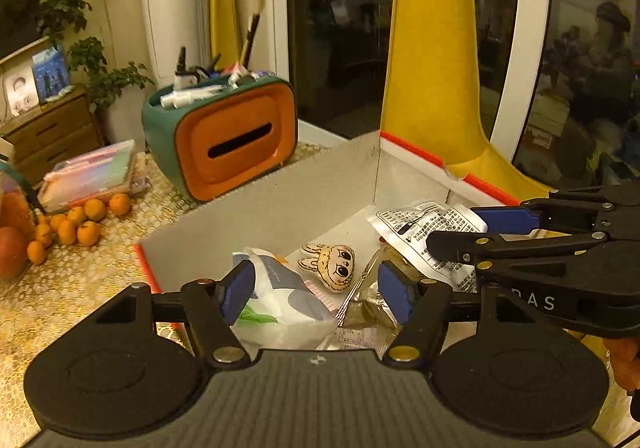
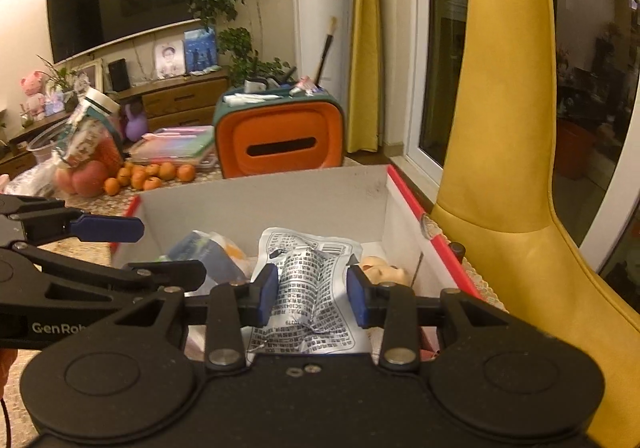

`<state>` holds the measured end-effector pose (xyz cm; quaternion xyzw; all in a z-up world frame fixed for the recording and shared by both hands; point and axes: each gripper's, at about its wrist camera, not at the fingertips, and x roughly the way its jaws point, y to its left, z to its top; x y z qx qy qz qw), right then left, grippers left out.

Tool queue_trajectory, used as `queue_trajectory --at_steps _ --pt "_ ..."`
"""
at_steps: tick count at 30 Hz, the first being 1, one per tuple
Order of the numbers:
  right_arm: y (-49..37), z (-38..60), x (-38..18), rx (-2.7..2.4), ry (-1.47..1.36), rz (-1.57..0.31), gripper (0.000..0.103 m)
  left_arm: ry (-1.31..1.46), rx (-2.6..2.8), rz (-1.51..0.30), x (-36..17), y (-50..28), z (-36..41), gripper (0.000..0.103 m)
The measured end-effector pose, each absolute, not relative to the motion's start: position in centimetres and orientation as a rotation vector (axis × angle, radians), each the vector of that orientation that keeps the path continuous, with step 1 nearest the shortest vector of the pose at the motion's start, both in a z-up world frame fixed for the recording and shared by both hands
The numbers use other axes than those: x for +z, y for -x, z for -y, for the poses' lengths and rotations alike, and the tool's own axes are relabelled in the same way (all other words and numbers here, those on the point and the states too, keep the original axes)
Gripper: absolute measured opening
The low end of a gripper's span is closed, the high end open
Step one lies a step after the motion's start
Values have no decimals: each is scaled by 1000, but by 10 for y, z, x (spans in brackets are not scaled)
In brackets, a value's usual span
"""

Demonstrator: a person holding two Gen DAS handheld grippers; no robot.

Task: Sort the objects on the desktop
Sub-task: 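Lower the cable and pouch into the box and open both tools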

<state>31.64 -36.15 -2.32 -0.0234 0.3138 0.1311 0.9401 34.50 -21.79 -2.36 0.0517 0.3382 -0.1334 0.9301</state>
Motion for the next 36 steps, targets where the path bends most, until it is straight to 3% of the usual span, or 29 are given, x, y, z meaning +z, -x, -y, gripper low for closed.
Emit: queue_trajectory --at_steps 12,20,33,36 --pt "-332 363 -54 270 85 -733 34 -62 -271 -752 -45 -356 208 67" --pt "-330 368 -49 278 59 -739 40 -52 -281 -743 -42 -350 208 67" --pt "-305 364 -29 316 56 -721 42 -2 -267 -714 -23 -325 197 68" --pt "-295 361 -23 324 57 -705 48 -12 -254 -708 -18 -315 194 68"
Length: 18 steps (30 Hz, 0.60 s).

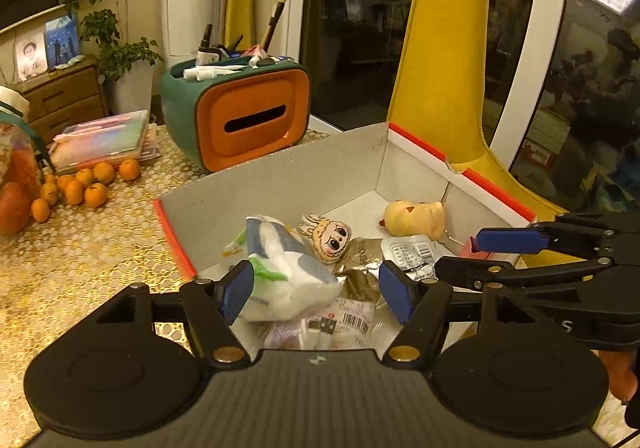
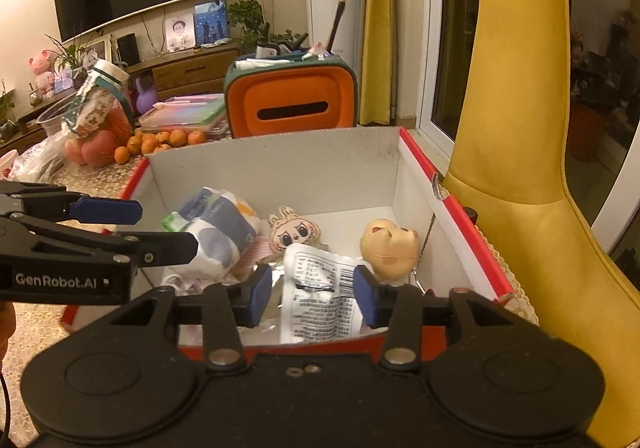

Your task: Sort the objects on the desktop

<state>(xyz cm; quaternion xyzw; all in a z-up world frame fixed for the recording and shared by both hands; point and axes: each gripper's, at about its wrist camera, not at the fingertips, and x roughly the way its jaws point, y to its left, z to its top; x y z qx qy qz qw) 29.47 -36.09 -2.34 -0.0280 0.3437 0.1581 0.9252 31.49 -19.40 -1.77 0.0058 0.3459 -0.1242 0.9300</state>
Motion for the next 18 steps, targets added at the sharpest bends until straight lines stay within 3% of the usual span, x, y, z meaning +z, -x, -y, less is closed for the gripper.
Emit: queue_trajectory --at_steps 2,18 --pt "-287 358 -19 332 63 -691 54 -11 -259 -701 -15 -308 191 68" --pt "-248 347 -5 336 61 -648 60 -4 -256 -653 -1 -264 175 81"
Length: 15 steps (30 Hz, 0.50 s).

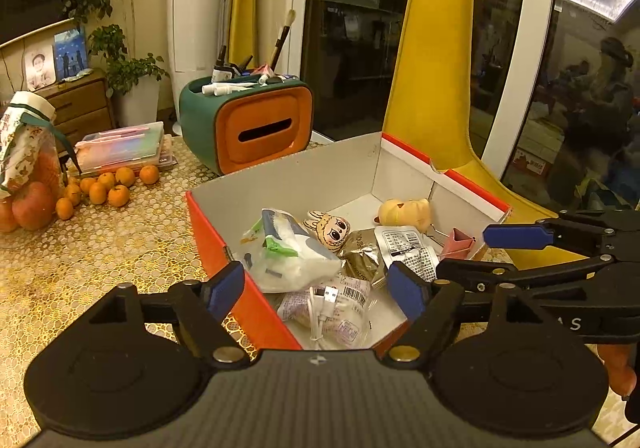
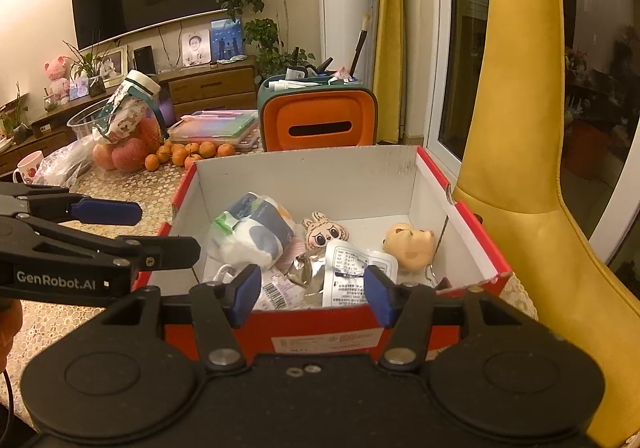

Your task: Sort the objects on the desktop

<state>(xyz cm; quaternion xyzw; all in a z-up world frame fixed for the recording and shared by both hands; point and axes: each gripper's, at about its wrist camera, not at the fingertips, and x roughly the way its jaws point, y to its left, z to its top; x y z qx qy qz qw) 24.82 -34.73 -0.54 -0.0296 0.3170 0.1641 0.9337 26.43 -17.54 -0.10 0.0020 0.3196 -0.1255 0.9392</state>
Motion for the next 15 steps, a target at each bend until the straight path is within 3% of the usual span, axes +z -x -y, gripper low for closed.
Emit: queue_trajectory --at_steps 2,6,10,15 --pt "-244 347 -4 336 54 -639 66 2 -251 -646 1 -260 173 82" --pt "-234 346 0 327 61 -617 67 9 -244 -633 4 -251 168 89" --pt "-224 348 3 322 61 -604 72 8 -236 -615 7 -240 165 103" --pt "-207 352 4 312 53 -585 83 -8 -230 -591 12 -226 164 103"
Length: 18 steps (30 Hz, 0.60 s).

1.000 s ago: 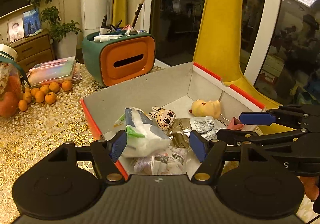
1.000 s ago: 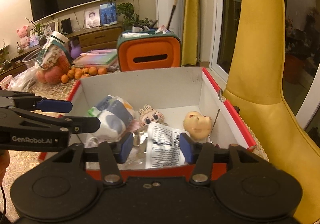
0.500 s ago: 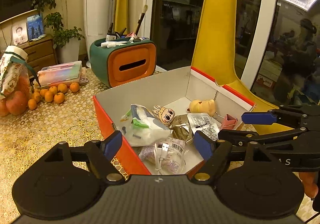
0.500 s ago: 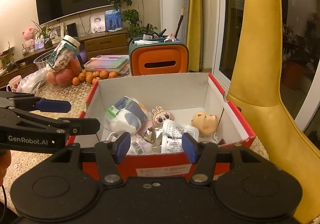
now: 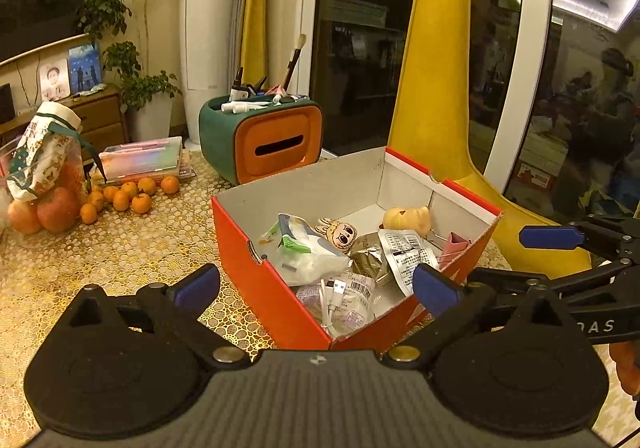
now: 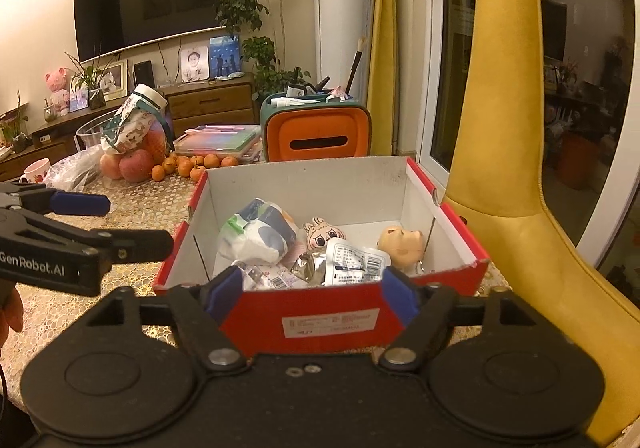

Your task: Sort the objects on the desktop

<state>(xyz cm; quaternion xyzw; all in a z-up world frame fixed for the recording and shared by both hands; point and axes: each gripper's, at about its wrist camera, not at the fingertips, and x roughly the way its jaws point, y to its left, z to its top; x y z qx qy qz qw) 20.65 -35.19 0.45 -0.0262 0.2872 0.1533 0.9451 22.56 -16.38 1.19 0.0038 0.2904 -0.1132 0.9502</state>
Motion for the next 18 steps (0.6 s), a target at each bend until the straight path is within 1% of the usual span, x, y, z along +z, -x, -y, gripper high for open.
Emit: queue_trajectory --at_steps 13,18 --pt "-170 351 13 300 41 -559 90 11 -246 -608 8 -192 162 103" --pt "-160 351 14 285 48 -540 91 -1 -234 -597 6 -185 161 103"
